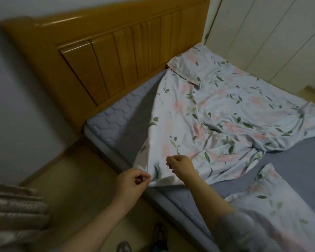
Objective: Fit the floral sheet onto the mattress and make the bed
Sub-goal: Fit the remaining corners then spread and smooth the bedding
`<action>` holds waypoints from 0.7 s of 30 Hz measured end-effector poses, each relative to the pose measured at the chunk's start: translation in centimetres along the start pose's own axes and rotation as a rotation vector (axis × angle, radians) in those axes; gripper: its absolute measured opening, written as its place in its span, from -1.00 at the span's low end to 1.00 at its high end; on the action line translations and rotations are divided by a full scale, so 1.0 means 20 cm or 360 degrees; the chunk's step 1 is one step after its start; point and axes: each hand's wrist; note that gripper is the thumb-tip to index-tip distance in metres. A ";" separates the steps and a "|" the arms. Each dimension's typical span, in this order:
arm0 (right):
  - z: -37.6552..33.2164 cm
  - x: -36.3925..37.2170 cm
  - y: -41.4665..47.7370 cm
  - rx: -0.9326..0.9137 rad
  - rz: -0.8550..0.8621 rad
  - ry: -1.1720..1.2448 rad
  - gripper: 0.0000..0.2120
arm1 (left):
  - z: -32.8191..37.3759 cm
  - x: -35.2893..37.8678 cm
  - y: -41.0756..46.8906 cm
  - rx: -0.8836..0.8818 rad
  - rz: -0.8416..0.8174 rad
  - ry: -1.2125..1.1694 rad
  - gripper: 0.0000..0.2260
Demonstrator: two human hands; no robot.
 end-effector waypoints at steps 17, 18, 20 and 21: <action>-0.15 -0.02 0.18 -0.0298 0.0062 -0.0245 -0.60 | 0.03 -0.05 0.00 -0.0020 0.0203 0.0062 -0.80; -0.15 -0.07 0.18 -0.0299 0.0074 -0.0215 -0.61 | 0.02 -0.06 0.03 -0.0063 0.0220 0.0111 -0.86; -0.15 -0.19 0.17 -0.0320 0.0115 -0.0144 -0.62 | 0.02 -0.06 0.10 -0.0137 0.0225 0.0119 -0.97; -0.15 -0.24 0.16 -0.0312 0.0134 -0.0101 -0.64 | 0.02 -0.04 0.14 -0.0174 0.0199 0.0082 -0.97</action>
Point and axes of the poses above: each hand's wrist, its own y-axis towards the middle knuckle, its own x-axis out of the palm, z = x × y, and after that the axes turned 15 degrees about y, right-handed
